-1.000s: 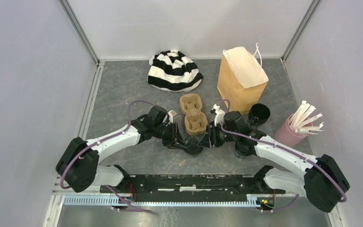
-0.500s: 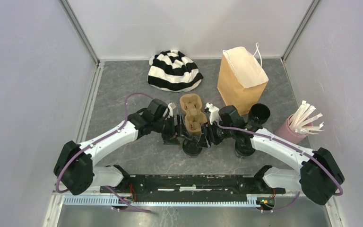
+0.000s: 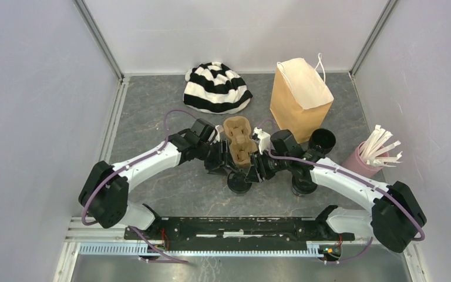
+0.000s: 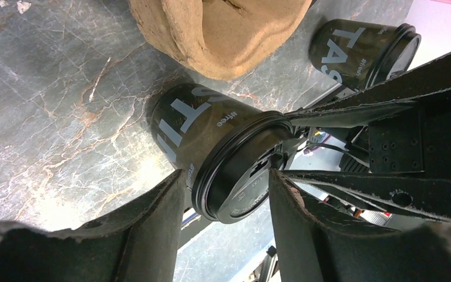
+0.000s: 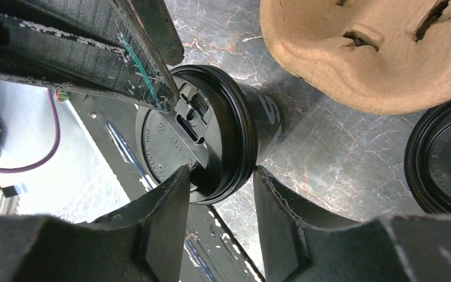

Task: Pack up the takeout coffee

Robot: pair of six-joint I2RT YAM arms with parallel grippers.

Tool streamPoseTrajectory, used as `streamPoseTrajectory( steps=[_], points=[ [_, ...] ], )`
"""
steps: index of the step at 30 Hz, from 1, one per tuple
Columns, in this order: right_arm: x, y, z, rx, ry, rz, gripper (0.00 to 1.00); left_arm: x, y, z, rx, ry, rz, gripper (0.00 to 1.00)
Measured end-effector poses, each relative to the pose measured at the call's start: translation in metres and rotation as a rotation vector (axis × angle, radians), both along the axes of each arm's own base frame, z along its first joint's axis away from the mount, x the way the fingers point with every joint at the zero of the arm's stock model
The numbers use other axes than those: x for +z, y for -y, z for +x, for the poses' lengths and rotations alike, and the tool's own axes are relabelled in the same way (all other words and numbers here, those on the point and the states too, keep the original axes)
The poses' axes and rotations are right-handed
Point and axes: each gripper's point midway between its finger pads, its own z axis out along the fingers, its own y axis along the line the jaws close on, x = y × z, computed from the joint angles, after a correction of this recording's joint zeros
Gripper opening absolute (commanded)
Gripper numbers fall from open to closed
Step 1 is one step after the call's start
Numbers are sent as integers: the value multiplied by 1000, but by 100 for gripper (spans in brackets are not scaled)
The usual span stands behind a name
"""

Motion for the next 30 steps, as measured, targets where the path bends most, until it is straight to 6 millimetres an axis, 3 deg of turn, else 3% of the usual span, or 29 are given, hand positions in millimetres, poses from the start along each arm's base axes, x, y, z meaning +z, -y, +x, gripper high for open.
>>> streamPoseTrajectory(
  steps=[7, 10, 13, 17, 22, 25, 30],
  points=[
    [3, -2, -7, -78, -68, 62, 43, 1, -2, -4, -4, 17, -21, 44],
    [2, 1, -14, -133, -109, 105, 44, 2, 3, -2, -16, 20, -41, 43],
    [3, 3, -16, -170, -131, 120, 47, -3, 10, 3, -35, 16, -37, 47],
    [5, 3, -13, -196, -133, 123, 55, 2, 16, 15, -48, 48, -22, 62],
    [6, 5, -14, -195, -129, 112, 66, 12, 8, 18, -48, 96, 14, 83],
    [8, 7, -14, -190, -124, 97, 76, 22, 0, 12, -38, 110, 22, 85],
    [25, 6, -5, -170, -85, 83, 82, 43, -11, -9, -24, 140, -26, 84]
  ],
)
